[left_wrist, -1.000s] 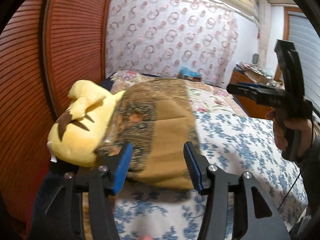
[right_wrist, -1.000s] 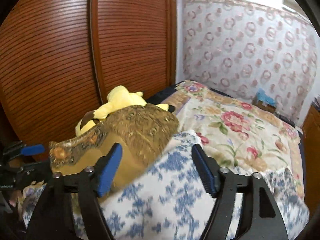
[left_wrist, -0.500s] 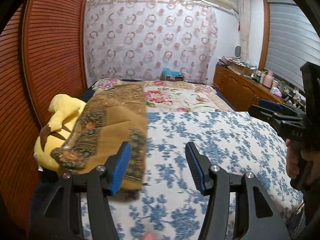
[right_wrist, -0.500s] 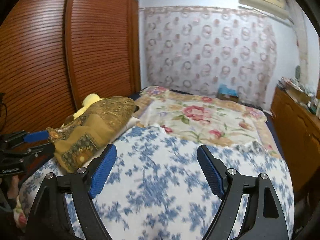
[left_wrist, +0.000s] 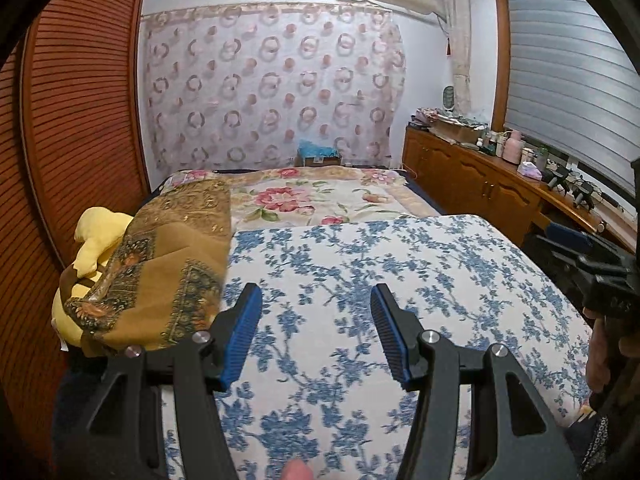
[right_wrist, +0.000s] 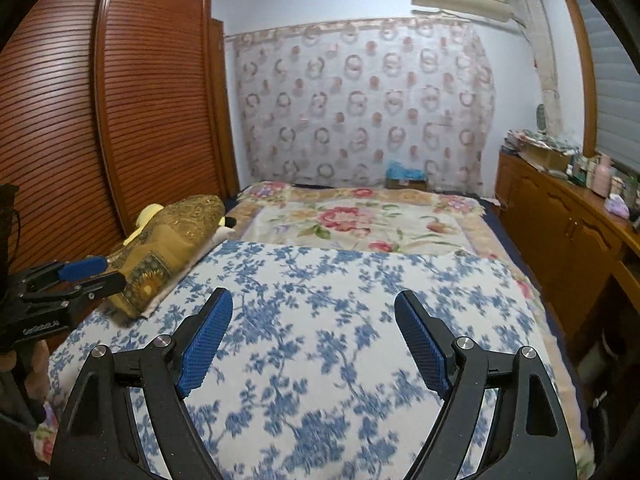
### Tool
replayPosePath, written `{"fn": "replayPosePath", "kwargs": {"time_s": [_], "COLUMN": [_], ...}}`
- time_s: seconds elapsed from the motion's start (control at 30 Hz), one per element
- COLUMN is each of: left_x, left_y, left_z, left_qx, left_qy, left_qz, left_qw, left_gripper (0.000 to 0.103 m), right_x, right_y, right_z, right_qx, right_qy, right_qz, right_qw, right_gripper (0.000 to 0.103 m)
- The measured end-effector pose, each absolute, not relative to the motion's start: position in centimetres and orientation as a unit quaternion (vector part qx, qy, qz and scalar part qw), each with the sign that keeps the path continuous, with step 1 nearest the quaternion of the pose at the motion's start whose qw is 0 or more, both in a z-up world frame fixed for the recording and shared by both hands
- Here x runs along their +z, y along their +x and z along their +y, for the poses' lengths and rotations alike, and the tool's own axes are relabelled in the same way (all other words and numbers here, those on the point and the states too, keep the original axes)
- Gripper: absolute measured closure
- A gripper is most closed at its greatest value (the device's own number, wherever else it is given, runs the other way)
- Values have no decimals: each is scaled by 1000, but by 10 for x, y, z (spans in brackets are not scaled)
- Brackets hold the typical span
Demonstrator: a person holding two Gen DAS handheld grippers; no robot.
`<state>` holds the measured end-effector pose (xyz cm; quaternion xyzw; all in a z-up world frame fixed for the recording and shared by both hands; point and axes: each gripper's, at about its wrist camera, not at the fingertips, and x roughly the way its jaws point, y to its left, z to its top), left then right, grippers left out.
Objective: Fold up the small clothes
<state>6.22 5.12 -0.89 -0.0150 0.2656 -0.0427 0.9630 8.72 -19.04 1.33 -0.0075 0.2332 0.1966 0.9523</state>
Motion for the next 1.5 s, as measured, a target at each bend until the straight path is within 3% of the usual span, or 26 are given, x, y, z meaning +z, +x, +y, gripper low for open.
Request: {"fn": "replayPosePath", "kwargs": {"time_s": [0.47,1.5], "left_x": [31,41], "left_y": [50,41], "left_z": [24,35], "left_qx": [-34,-24], "left_qy": [-3,-2], "left_qz": [223,213], "left_qw": [974,977], "left_gripper": [47,47], "right_x": [48,50], "right_y": [52,49], "right_z": [-224,-226], "right_qx": [137,140], "right_qy": [10,14], "right_qz": [174,175], "right_qw": [975,974], "right_gripper": [12,12]}}
